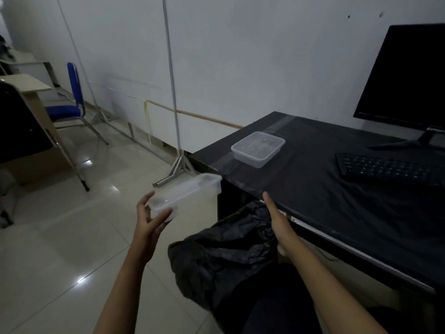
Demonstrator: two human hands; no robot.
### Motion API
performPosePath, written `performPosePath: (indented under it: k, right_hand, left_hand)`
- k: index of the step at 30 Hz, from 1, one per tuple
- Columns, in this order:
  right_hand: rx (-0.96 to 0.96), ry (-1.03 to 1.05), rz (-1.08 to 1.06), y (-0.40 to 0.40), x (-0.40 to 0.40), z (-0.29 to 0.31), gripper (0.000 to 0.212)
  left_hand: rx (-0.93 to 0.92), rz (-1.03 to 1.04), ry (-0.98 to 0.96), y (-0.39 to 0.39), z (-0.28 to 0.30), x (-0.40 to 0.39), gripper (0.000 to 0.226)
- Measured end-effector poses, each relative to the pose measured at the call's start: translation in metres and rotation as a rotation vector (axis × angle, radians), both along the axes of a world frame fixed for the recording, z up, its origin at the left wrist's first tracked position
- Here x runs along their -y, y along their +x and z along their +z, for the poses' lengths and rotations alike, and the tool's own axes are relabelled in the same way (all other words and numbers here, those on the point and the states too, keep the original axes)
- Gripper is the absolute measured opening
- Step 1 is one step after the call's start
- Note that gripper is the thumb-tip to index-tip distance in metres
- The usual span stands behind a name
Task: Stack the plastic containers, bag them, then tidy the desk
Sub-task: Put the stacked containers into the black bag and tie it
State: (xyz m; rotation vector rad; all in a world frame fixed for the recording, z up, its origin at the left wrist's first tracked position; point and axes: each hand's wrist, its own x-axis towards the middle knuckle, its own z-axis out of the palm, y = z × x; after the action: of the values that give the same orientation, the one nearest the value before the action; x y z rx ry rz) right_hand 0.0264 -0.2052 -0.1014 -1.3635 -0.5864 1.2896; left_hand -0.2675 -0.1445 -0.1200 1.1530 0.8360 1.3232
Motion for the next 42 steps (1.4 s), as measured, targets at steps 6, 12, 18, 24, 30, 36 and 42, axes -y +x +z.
performPosePath:
  k: [6, 12, 18, 24, 30, 36, 42]
  right_hand:
    - [0.007, -0.039, 0.080, -0.005, -0.004, -0.002, 0.084]
    - [-0.014, -0.079, 0.134, -0.009, -0.009, -0.006, 0.086]
    - [0.000, -0.050, 0.089, -0.012, -0.011, -0.012, 0.088]
    - [-0.054, 0.017, 0.084, -0.012, -0.011, -0.013, 0.077]
    - [-0.007, -0.007, 0.121, -0.024, -0.011, -0.014, 0.088]
    - [-0.004, 0.020, 0.134, -0.025, -0.010, -0.015, 0.095]
    - [0.091, 0.024, 0.128, -0.024, -0.007, -0.013, 0.092]
  left_hand:
    - [-0.216, -0.301, -0.119, -0.034, -0.015, 0.014, 0.087]
    - [-0.302, -0.509, -0.253, -0.016, -0.004, 0.019, 0.071]
    - [-0.562, -0.545, -0.425, 0.020, 0.003, 0.023, 0.063]
    - [-0.716, -0.322, -0.332, 0.037, -0.006, 0.015, 0.077]
    - [-0.698, -0.199, -0.322, 0.054, -0.034, 0.008, 0.077]
    - [-0.620, -0.058, -0.029, 0.088, -0.066, 0.021, 0.071]
    - [-0.871, -0.458, -0.121, 0.109, -0.091, 0.024, 0.079]
